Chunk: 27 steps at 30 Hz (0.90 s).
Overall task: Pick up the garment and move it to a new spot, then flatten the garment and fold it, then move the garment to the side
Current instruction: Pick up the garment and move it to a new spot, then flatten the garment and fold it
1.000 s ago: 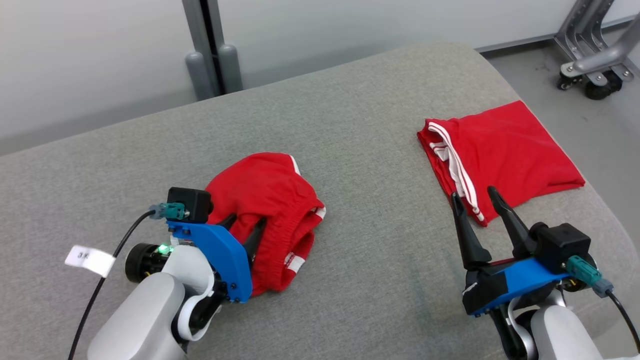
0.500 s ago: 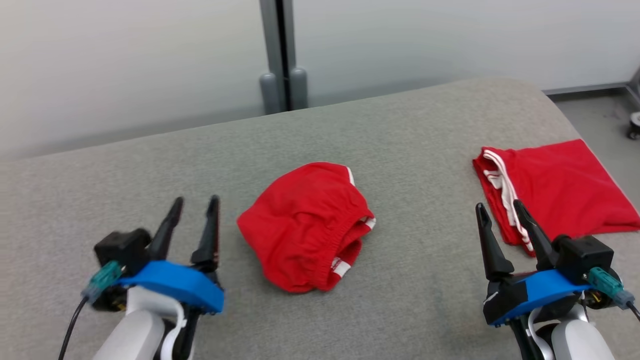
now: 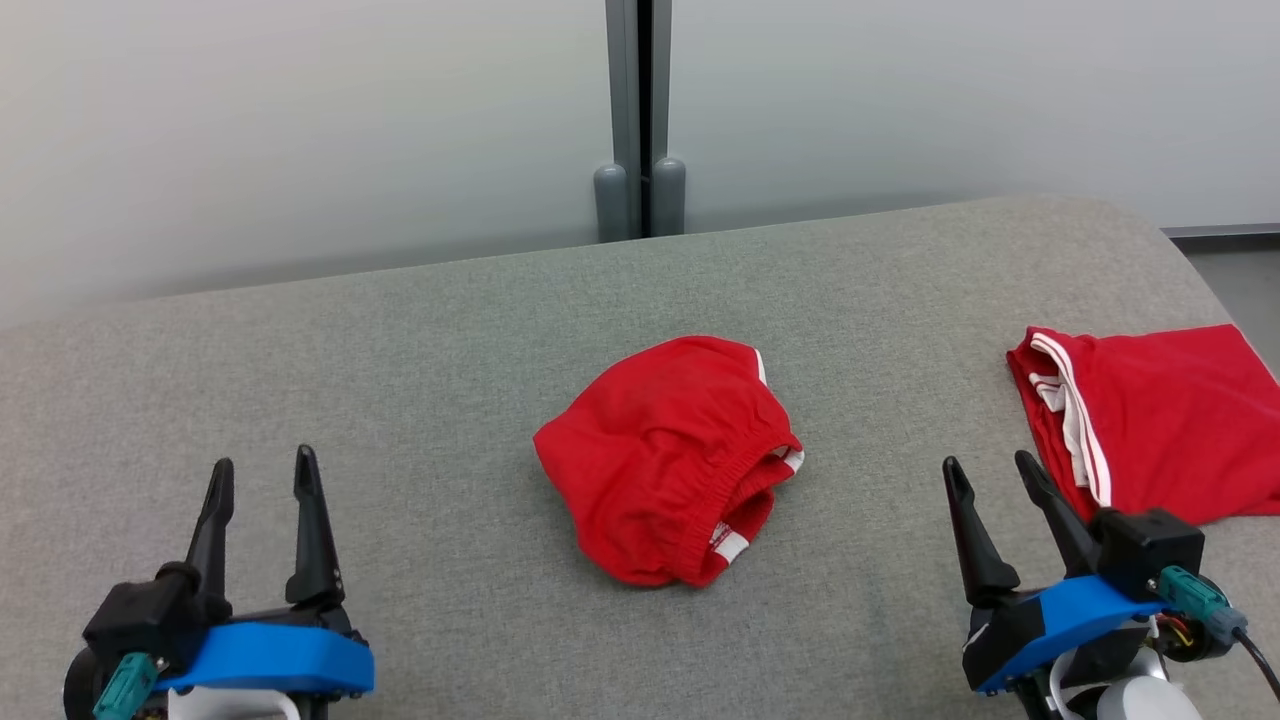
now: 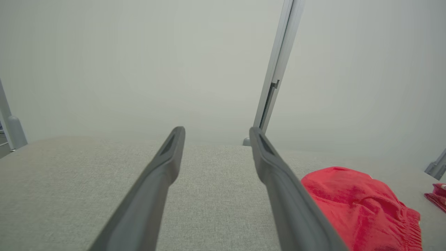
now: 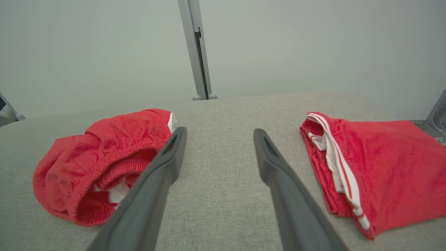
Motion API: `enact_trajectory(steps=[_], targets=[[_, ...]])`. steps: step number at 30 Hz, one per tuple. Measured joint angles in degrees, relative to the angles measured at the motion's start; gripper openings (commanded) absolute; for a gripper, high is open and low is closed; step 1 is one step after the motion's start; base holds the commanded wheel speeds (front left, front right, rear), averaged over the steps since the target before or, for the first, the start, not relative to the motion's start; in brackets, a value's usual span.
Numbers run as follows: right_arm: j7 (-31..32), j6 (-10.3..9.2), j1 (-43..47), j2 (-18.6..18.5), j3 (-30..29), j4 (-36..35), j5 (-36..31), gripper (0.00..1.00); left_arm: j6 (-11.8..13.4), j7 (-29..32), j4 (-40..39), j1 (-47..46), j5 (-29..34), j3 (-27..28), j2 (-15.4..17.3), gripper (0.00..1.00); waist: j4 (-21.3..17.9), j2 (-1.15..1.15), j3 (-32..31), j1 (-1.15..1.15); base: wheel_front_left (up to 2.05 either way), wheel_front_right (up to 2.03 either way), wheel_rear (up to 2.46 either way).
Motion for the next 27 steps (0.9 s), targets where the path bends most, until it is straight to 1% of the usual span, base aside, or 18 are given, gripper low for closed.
enact_trajectory(steps=[4,7,9,12,17,21,27], targets=[[-0.02,0.00,0.19,-0.01,0.10,0.71,0.33,1.00,-0.53,0.00,-1.92,4.46,2.24,4.58,-3.10,1.00,0.56,0.00,-0.59,0.00,0.00,0.00,0.00],[-0.15,0.00,0.52,0.00,0.12,0.99,0.43,1.00,-1.57,0.00,-2.55,7.21,2.98,7.39,-5.79,1.00,0.93,0.00,-0.98,0.00,0.00,0.00,0.00],[-0.16,0.00,0.66,0.00,0.16,1.08,0.57,1.00,-2.50,0.00,-2.63,8.30,4.11,8.24,-6.80,1.00,1.19,0.00,-1.12,0.00,0.00,0.00,0.00],[-0.14,0.00,0.68,0.00,0.21,1.12,0.58,1.00,-3.55,0.00,-1.33,9.32,7.59,7.58,-6.43,1.00,1.48,0.00,-1.24,0.00,0.00,0.00,0.00],[0.13,0.00,0.69,0.00,0.48,1.35,0.74,1.00,-4.44,0.00,0.75,9.34,10.43,5.69,-5.97,1.00,1.85,0.00,-1.11,0.00,0.00,0.00,0.00],[0.37,0.00,0.70,0.00,0.76,1.33,0.75,1.00,-5.05,0.31,1.34,8.95,10.58,4.78,-5.61,1.00,1.83,0.00,-0.83,0.00,0.00,0.00,0.00],[0.38,0.00,0.70,0.00,0.78,1.27,0.82,1.00,-5.03,0.58,1.45,8.14,10.07,4.79,-5.52,1.00,1.68,0.00,-0.35,0.00,0.00,0.00,0.00]])
